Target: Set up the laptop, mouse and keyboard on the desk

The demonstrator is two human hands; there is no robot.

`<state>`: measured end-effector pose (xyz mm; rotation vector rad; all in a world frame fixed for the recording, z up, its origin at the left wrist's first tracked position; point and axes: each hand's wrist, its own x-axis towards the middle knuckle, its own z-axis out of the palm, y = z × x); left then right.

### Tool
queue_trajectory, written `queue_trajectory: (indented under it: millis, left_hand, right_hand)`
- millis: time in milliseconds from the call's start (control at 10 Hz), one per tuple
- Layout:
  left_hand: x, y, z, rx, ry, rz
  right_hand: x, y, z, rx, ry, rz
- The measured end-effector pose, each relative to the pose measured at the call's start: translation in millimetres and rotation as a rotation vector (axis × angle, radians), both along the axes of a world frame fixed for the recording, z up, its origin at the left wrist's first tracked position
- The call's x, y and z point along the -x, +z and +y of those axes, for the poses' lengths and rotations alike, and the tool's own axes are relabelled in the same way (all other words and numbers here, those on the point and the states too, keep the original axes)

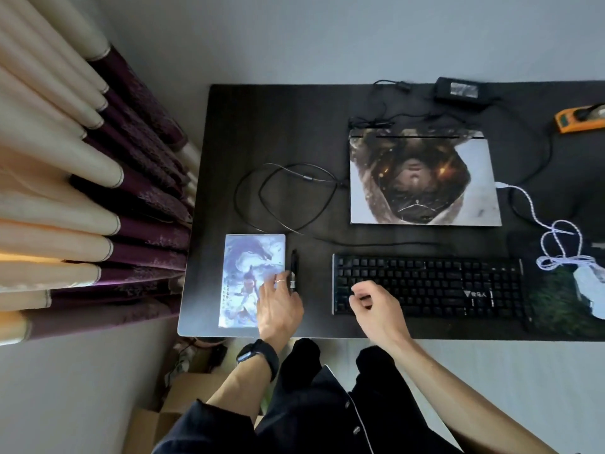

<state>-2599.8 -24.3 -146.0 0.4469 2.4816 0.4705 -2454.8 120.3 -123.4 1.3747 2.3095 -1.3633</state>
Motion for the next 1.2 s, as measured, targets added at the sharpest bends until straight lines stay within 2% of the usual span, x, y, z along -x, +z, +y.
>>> queue_trajectory:
  millis: [200,400,600,800,900,1100,1200]
  left_hand:
    - [-58,9,68,-0.048,-0.235,0.106]
    - [-101,1,108,0.106,-0.449,0.088]
    - [-135,0,132,0.19,-0.37,-0.024]
    - [-151,-4,134,0.268,-0.383,0.036]
    - [-156,-9,135,0.27,-0.367,0.032]
    - [-157,-15,135,0.286,-0.361,0.041]
    - [-159,-17,138,0.294,-0.366,0.036]
  right_hand:
    - [-79,-1,61,-0.143,0.031,-0.002]
    - [-143,-11,124,-0.326,0.104,-0.164]
    - [-190,-27,169,-0.423,0.22,-0.304]
    - [-214,-42,181,-0.373,0.424,-0.419]
    - [-220,-42,184,-0.37,0.476,-0.412]
    - [-217,-22,198,-0.26,0.522,-0.374]
    - [-198,8,225,-0.103,0.435,-0.279]
